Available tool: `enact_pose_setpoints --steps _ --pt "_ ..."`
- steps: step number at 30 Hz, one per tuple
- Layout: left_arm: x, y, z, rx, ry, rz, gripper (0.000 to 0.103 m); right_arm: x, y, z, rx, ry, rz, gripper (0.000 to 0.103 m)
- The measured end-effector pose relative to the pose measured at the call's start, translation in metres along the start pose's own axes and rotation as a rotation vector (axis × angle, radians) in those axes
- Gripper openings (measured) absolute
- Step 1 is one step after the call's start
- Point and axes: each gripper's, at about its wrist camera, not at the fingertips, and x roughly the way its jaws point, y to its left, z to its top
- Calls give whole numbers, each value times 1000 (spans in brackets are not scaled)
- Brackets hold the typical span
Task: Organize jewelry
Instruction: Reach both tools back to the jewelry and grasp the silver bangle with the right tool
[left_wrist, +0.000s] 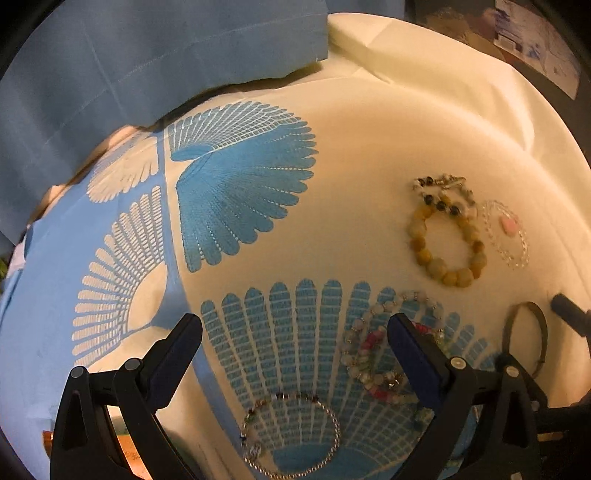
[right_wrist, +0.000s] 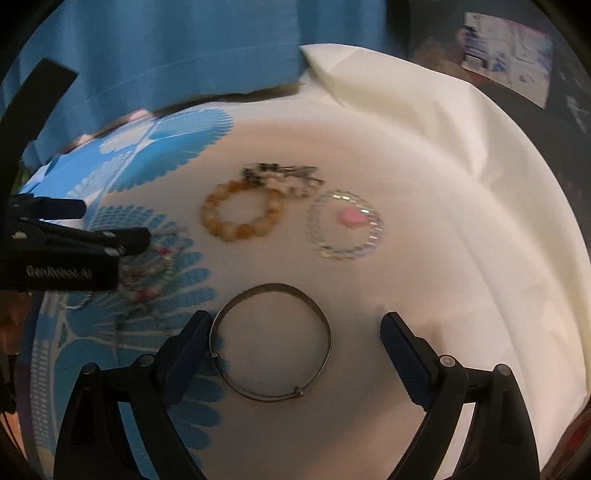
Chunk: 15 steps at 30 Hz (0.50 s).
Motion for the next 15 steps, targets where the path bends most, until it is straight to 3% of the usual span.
enact_pose_setpoints --steps 5,9,15 --pt "4 7 1 -21 11 -33 102 0 -9 -1 6 2 1 92" --pt "8 8 0 25 70 -29 103 -2 -10 -2 9 10 1 93" --pt "7 21 1 -35 84 -34 102 -2 -12 -3 11 7 1 93"
